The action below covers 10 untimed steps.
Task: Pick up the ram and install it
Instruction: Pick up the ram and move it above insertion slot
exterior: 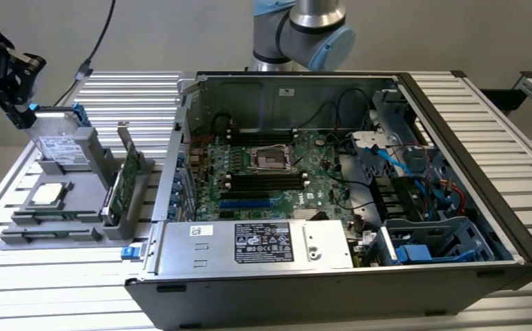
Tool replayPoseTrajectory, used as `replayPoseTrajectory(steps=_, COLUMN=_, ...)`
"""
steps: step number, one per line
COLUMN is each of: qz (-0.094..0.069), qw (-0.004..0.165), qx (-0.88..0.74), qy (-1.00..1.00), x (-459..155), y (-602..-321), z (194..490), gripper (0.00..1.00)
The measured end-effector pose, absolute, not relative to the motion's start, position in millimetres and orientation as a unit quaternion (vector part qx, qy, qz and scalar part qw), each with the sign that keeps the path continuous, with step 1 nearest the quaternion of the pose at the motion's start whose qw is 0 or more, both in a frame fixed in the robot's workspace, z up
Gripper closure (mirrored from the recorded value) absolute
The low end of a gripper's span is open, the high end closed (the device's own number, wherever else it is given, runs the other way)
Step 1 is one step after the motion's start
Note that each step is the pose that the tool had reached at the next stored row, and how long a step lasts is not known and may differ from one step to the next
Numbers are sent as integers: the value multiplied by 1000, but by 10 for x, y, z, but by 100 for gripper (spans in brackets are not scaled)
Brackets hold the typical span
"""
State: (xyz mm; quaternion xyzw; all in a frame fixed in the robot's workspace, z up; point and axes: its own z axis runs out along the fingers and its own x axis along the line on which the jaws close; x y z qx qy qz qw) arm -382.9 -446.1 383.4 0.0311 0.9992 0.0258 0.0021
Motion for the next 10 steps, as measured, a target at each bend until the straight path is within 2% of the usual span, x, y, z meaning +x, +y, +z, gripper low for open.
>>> replayPoseTrajectory(steps=10, qz=32, qw=0, qx=-57, qy=998, x=-3830, y=-4461, z=3813, gripper=90)
